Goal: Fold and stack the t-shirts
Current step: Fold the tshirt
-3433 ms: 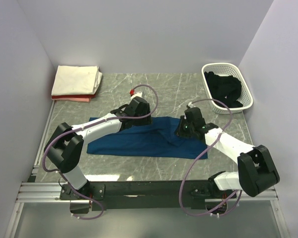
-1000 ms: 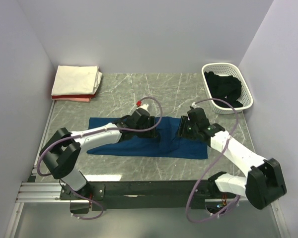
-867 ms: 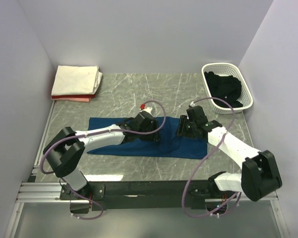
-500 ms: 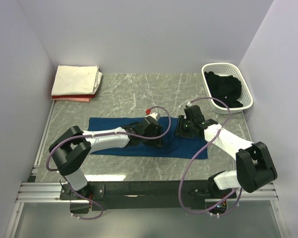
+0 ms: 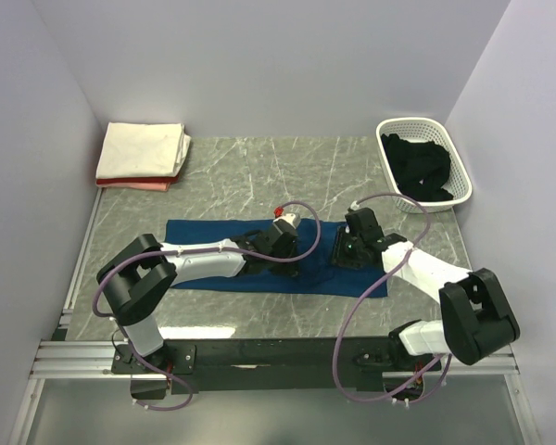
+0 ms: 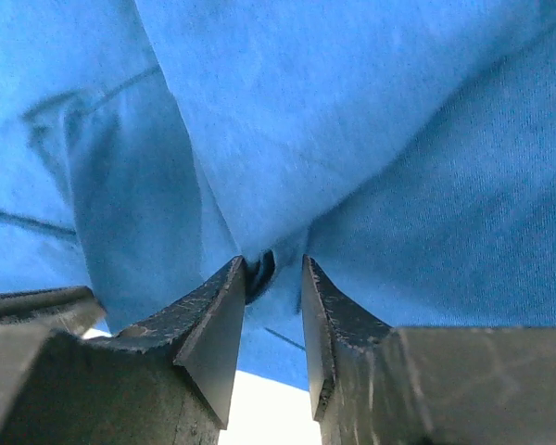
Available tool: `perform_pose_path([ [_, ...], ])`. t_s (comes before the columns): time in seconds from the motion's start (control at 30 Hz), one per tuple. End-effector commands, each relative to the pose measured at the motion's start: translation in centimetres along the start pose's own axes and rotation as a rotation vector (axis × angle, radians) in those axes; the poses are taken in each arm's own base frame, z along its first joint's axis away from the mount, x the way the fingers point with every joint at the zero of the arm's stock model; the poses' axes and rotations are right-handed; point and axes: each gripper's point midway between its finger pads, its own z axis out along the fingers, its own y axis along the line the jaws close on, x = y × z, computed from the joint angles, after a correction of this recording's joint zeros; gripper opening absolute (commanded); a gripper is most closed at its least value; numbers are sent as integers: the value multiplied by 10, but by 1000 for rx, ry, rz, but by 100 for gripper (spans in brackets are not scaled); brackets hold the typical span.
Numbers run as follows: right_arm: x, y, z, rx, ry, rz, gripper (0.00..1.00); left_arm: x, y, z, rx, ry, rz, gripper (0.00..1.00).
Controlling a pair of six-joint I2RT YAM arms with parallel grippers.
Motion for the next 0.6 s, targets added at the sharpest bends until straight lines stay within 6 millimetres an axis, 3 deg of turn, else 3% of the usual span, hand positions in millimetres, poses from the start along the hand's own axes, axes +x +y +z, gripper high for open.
perform_pose_path([
  [0.0, -2, -3, -6, -2, -41, 9, 37, -8, -13, -4, 43, -27, 1, 12],
  [0.23, -3, -8, -10, 11, -66, 17, 34, -8, -14, -6, 51, -26, -2, 2],
  [0.33, -5, -7, -9, 15, -69, 18, 25, -8, -14, -8, 49, -25, -1, 1],
  [0.37, -5, -7, -10, 16, -69, 19, 16, -8, -14, -8, 47, -25, -3, 1],
  [0.47, -5, -10, -12, 26, -75, 25, 6, -7, -12, -10, 44, -28, -5, 1],
  [0.57, -2, -14, -23, 38, -88, 37, 3, -8, -11, -13, 41, -31, -5, 1],
])
